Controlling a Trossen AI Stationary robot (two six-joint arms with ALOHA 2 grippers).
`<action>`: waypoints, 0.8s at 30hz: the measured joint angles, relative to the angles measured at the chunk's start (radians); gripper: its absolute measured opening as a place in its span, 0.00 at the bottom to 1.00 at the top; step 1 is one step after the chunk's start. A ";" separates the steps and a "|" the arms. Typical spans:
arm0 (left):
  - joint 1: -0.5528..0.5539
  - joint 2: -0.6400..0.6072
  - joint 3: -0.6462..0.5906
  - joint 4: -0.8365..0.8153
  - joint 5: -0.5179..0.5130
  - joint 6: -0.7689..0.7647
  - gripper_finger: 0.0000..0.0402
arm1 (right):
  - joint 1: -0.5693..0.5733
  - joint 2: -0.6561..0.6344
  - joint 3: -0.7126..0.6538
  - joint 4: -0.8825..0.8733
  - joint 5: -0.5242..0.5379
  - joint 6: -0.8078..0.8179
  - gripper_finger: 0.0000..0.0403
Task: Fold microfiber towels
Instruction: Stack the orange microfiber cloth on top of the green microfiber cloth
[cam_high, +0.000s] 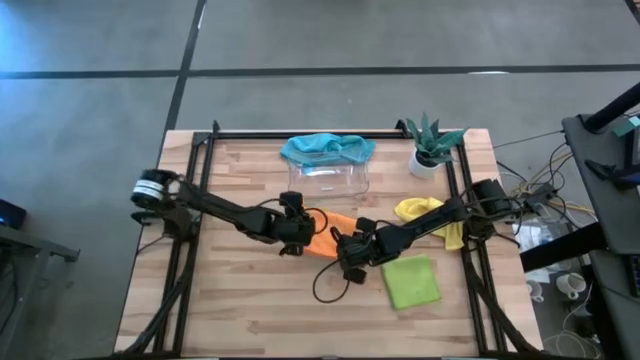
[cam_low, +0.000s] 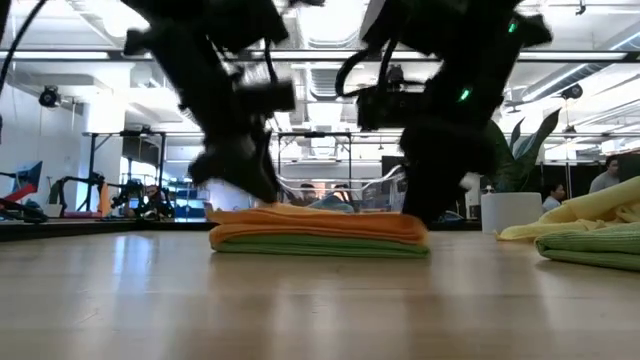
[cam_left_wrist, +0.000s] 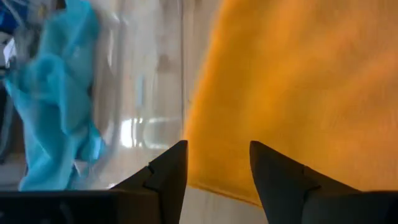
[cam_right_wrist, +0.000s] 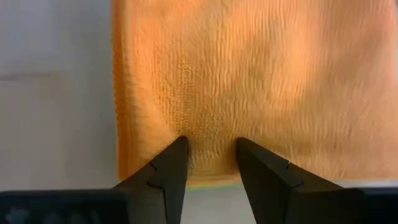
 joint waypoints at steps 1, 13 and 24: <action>-0.002 -0.023 0.000 0.000 0.003 0.000 0.39 | 0.001 -0.017 0.011 0.004 -0.005 -0.019 0.34; 0.011 0.015 -0.089 0.186 0.031 0.019 0.39 | -0.049 -0.170 -0.065 0.031 0.195 -0.004 0.34; -0.093 0.073 -0.090 0.159 0.151 -0.163 0.39 | -0.067 -0.053 -0.161 0.050 0.204 -0.030 0.34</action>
